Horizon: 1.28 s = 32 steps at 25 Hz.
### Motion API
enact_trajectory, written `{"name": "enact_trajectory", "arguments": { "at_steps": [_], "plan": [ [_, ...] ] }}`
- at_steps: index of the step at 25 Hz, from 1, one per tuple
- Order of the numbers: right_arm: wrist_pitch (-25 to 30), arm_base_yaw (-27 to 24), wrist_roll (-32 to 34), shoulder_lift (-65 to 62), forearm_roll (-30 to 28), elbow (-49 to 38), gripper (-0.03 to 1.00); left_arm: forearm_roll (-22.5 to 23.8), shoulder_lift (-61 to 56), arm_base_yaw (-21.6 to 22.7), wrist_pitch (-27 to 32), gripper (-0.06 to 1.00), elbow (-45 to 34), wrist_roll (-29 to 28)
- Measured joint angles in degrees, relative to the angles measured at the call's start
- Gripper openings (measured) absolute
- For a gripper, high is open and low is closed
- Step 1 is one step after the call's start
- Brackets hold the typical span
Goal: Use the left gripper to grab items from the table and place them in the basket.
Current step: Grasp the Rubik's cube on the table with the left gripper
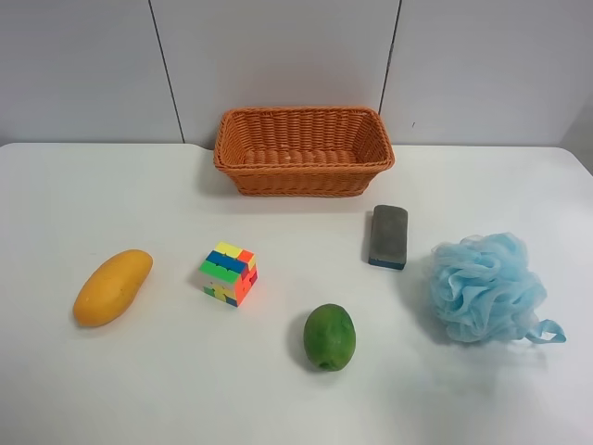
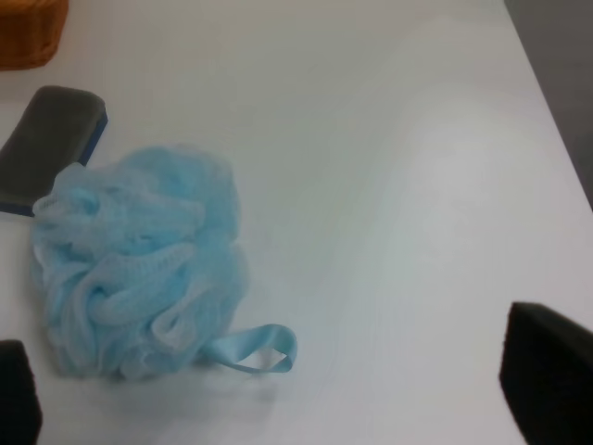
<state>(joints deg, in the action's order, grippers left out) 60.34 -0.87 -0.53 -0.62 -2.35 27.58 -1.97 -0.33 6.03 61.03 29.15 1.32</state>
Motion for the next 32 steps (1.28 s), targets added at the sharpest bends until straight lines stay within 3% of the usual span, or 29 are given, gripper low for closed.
{"name": "enact_trajectory", "arguments": {
  "at_steps": [19,27,32],
  "plan": [
    [0.0,0.0,0.0,0.0,0.0,0.0,0.99,-0.9,1.1,0.0,-0.5,0.95,0.8,1.0],
    [0.0,0.0,0.0,0.0,0.0,0.0,0.99,-3.1,23.5,0.0,-2.4,0.95,11.4,6.6],
    [0.0,0.0,0.0,0.0,0.0,0.0,0.99,-9.3,40.3,0.0,-3.9,0.95,15.5,12.4]
  ]
}}
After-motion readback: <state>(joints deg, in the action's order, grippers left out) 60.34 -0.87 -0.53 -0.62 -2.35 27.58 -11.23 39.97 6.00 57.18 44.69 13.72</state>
